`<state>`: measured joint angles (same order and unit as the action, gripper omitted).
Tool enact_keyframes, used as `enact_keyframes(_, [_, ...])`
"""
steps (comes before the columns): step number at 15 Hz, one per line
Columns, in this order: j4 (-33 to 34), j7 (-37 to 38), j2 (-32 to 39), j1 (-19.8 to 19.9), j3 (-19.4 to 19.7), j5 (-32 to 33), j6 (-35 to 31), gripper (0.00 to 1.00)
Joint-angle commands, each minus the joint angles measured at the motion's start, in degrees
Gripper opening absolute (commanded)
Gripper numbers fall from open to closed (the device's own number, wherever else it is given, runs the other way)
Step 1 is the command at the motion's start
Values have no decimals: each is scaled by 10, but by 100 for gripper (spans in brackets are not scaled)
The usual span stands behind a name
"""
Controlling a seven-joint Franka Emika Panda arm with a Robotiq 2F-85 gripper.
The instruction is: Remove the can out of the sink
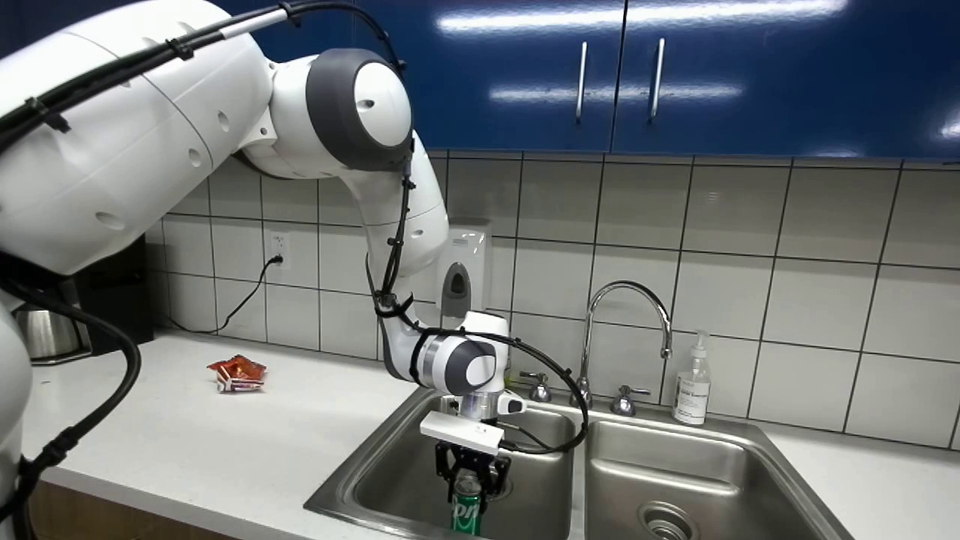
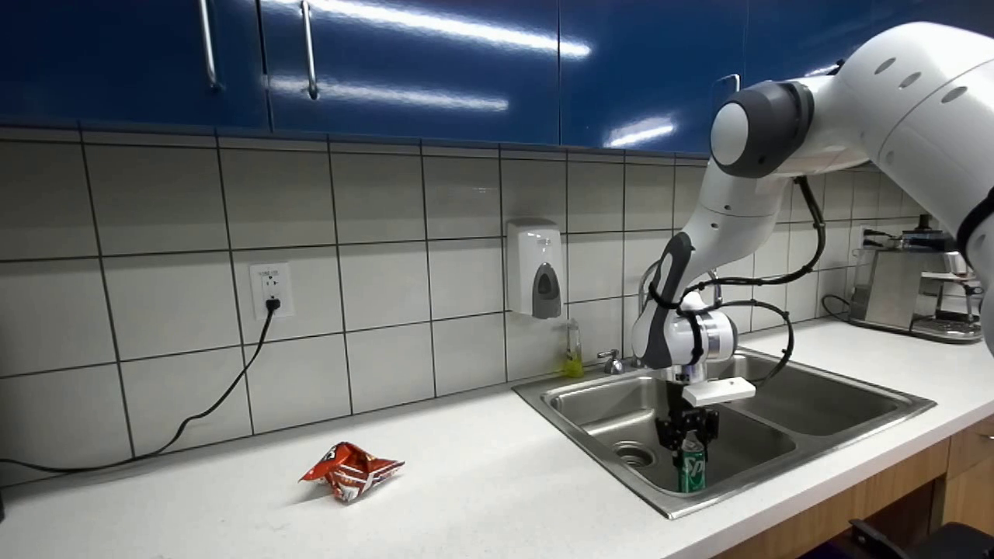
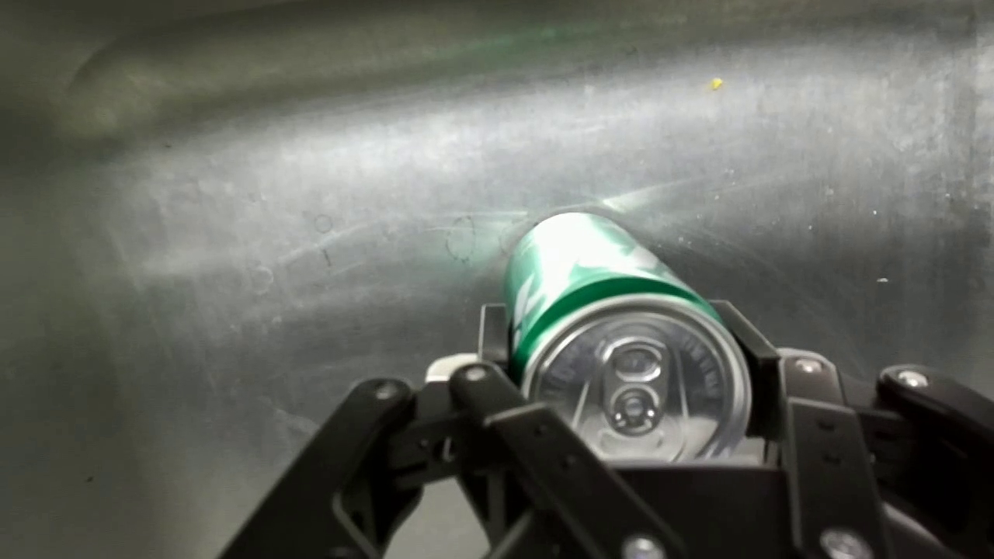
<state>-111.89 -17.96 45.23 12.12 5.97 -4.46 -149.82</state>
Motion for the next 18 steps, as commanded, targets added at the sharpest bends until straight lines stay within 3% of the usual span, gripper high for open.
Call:
enact_keyframes(1, [10,22,5,9,-6,19,1,38])
enact_keyframes(11, [-6,20,-56,4,-7,26,31,38])
enact_keyframes(18, [-26,-7,-128,3,-22,44,113,38])
